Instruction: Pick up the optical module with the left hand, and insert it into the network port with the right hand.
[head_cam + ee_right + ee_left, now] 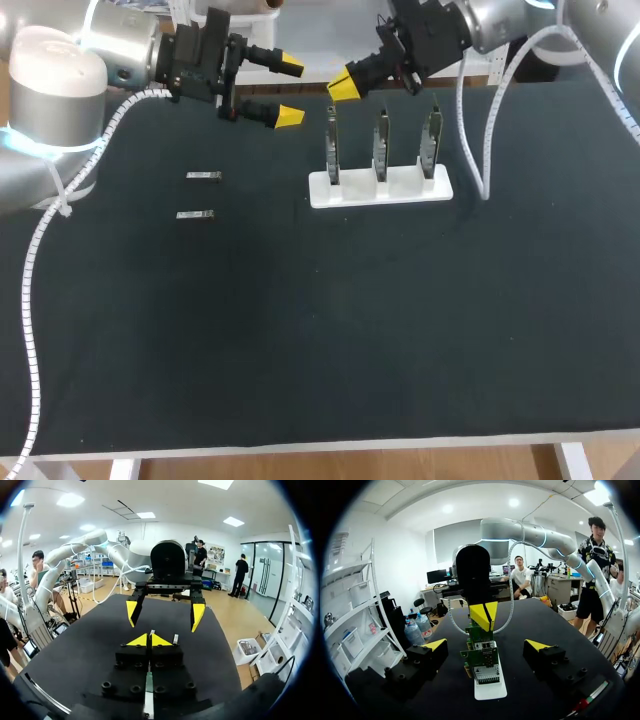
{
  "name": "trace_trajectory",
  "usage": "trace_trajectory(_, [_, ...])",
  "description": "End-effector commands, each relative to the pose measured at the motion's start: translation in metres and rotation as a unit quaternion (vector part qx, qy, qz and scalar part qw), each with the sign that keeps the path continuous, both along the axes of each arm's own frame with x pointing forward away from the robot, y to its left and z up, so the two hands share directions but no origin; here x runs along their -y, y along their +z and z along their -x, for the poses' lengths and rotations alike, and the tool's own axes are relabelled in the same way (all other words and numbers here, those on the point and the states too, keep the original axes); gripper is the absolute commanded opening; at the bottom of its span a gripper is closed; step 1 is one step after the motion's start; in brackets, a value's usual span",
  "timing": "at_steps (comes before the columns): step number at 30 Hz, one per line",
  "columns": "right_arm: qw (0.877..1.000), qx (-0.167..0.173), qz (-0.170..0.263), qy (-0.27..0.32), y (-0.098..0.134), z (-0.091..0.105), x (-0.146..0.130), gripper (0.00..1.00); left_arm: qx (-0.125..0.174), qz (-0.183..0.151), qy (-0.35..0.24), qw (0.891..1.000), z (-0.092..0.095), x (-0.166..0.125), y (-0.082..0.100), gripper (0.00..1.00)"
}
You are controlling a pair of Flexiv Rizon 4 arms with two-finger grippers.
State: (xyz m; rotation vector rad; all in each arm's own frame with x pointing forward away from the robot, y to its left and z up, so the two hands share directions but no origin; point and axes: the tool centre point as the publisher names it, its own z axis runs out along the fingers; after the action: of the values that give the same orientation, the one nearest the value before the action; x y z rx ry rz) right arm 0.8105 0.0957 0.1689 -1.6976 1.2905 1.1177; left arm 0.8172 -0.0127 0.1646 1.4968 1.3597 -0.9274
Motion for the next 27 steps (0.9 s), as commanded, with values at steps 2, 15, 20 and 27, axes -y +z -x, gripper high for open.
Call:
trace_trajectory(2, [1.0, -0.002, 0.0, 0.005, 0.0, -0.005, 0.0, 0.0, 0.002, 0.001, 0.002, 1.0, 0.001, 0.0, 0.0, 1.0])
trace_trajectory(15, [1.0, -0.014, 0.0, 0.007, -0.011, -0.005, 0.001, 0.0, 0.002, 0.001, 0.002, 1.0, 0.001, 0.0, 0.0, 1.0])
trace_trajectory(20, [1.0, -0.016, -0.003, 0.008, -0.013, -0.006, 0.002, 0.0, 0.002, 0.001, 0.002, 1.0, 0.001, 0.0, 0.0, 1.0])
trace_trajectory(27, [1.0, -0.023, -0.002, 0.011, -0.017, -0.007, 0.0, 0.0, 0.002, 0.001, 0.002, 1.0, 0.001, 0.0, 0.0, 1.0])
